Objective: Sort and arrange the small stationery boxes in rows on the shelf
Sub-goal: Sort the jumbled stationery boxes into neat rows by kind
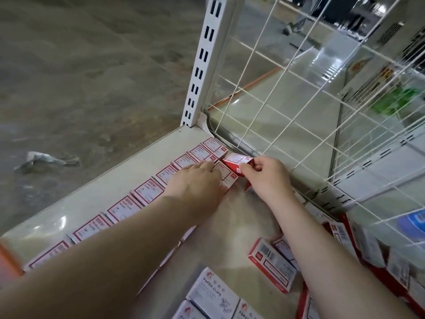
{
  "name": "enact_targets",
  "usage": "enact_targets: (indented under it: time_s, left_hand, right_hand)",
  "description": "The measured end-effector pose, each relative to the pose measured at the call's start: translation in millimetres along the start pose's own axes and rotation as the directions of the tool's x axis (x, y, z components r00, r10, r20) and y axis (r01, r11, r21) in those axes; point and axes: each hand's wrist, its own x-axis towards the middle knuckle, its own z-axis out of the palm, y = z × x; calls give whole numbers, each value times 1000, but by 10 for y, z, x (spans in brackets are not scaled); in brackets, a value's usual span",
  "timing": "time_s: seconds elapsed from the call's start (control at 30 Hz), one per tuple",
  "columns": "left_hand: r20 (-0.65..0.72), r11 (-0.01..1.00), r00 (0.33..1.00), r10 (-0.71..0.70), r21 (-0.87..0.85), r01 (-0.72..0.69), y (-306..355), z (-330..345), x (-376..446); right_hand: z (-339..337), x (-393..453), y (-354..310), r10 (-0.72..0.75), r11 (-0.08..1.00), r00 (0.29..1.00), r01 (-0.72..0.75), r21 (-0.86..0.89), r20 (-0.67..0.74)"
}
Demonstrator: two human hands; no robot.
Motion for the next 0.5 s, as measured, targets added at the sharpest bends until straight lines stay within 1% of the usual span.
enact_targets:
  time_s: [0.13, 0.27, 0.37, 0.5]
  left_hand:
    - [-5, 1000, 1000, -16, -1, 16, 7, 19, 17]
    - [-16, 1000, 1000, -15, -1, 15, 6, 32, 10]
    - [-16, 1000, 1000, -19, -5, 19, 5, 31, 8]
    - [-13, 1000, 1000, -22, 9, 22, 9, 22, 6]
  right_hand:
    - [-24, 11, 18, 54, 998, 997, -56, 29, 56]
    - [-31, 54, 45, 140, 981, 988, -148, 128, 72]
    - [-17, 71, 56, 140, 982, 986, -149, 117, 85]
    - [-35, 83, 47, 104, 994, 989, -107, 22, 104]
